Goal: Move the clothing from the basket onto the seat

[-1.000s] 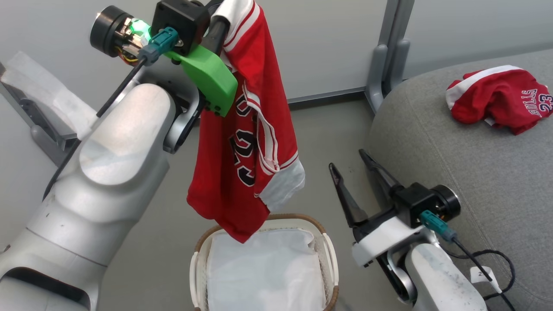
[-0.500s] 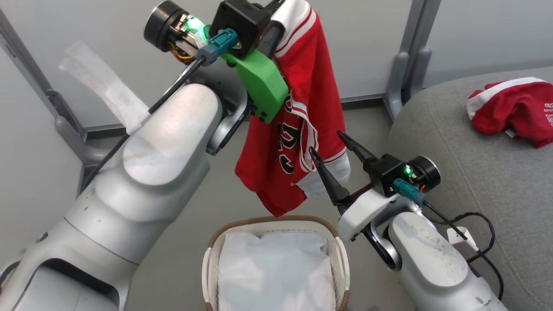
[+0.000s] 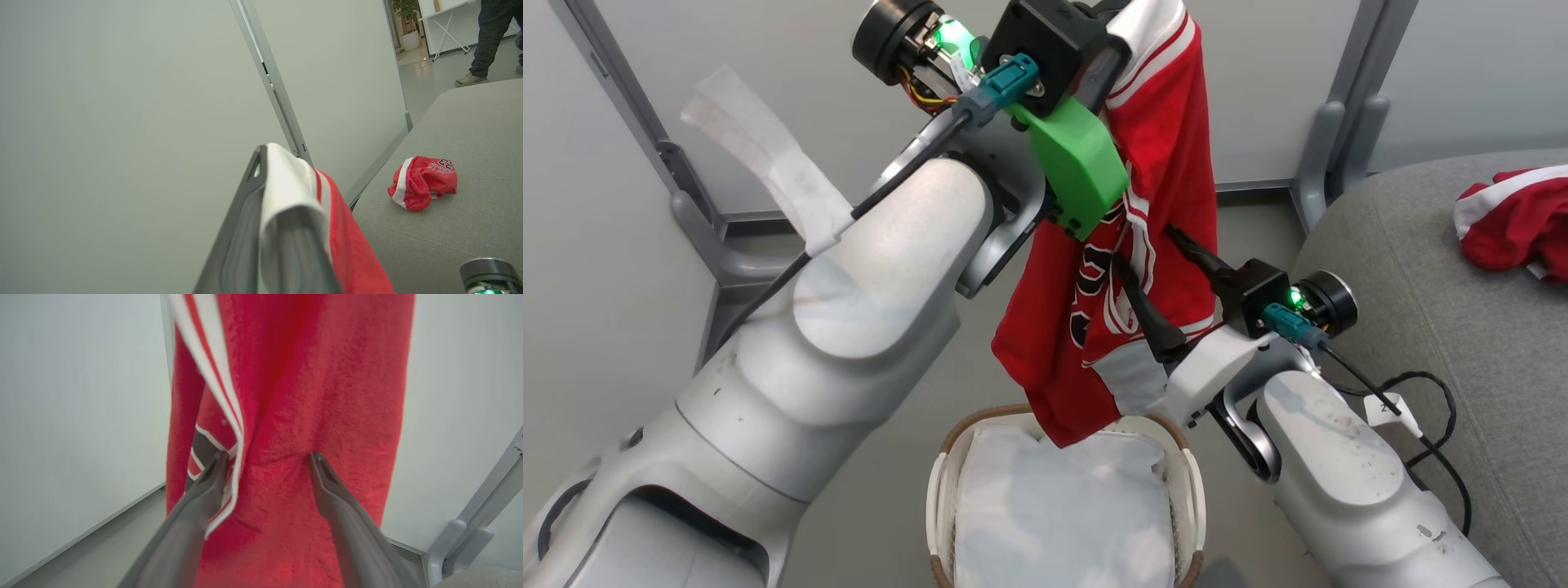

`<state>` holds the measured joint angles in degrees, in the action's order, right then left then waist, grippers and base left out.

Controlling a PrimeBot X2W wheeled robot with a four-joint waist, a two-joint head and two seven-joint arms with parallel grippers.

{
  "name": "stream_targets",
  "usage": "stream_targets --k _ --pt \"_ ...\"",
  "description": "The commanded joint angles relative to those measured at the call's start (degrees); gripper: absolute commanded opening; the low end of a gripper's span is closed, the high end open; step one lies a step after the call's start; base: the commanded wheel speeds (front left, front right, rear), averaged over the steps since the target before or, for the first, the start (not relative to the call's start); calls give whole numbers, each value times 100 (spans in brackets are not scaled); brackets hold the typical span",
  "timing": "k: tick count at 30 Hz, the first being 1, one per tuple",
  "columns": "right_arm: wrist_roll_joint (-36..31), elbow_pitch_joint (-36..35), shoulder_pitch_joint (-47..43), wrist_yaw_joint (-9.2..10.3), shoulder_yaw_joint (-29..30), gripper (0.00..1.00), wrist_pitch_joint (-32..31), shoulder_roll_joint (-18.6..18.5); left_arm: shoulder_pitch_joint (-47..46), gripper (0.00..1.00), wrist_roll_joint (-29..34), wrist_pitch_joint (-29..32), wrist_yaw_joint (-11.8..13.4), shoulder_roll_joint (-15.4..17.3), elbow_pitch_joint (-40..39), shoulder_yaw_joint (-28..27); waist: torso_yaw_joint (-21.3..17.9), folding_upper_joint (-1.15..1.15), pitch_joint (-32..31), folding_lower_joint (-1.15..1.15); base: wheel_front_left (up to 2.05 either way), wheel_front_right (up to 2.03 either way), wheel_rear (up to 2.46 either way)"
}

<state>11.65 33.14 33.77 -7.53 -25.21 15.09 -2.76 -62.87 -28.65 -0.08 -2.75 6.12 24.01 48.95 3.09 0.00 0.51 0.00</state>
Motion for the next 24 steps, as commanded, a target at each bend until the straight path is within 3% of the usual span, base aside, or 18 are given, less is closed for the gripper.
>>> stream_targets --k 1,3,4,5,7,8,22,23,24 --pt "20 56 81 8 -4 100 12 -23 -1 0 -62 10 37 -31 -74 17 11 0 10 0 0 0 0" --pt "24 117 115 8 1 100 11 -22 34 0 -84 29 17 -21 -145 28 18 0 22 0 0 0 0" --pt "12 153 116 8 8 91 11 -22 59 0 -106 43 12 0 -187 30 18 0 26 0 0 0 0" --pt "-4 174 127 8 9 40 11 -23 101 0 -127 45 -8 42 -247 34 11 0 32 0 0 0 0" --pt "-14 198 144 8 43 11 11 -25 172 0 -143 69 -24 164 -343 30 -10 0 43 0 0 0 0" --pt "-32 211 151 8 62 1 11 -24 202 0 -153 85 -19 213 -393 26 -19 0 50 0 0 0 0" --pt "-261 -89 223 8 414 0 11 -23 857 0 -385 -1 195 921 -637 -209 -160 0 199 0 0 0 0" --pt "-272 -126 224 8 425 0 12 -23 912 5 -413 -30 193 975 -624 -224 -175 0 208 0 0 0 0" --pt "-272 -164 230 8 442 0 11 -21 991 38 -442 -79 182 1038 -607 -239 -192 0 222 0 0 0 0"
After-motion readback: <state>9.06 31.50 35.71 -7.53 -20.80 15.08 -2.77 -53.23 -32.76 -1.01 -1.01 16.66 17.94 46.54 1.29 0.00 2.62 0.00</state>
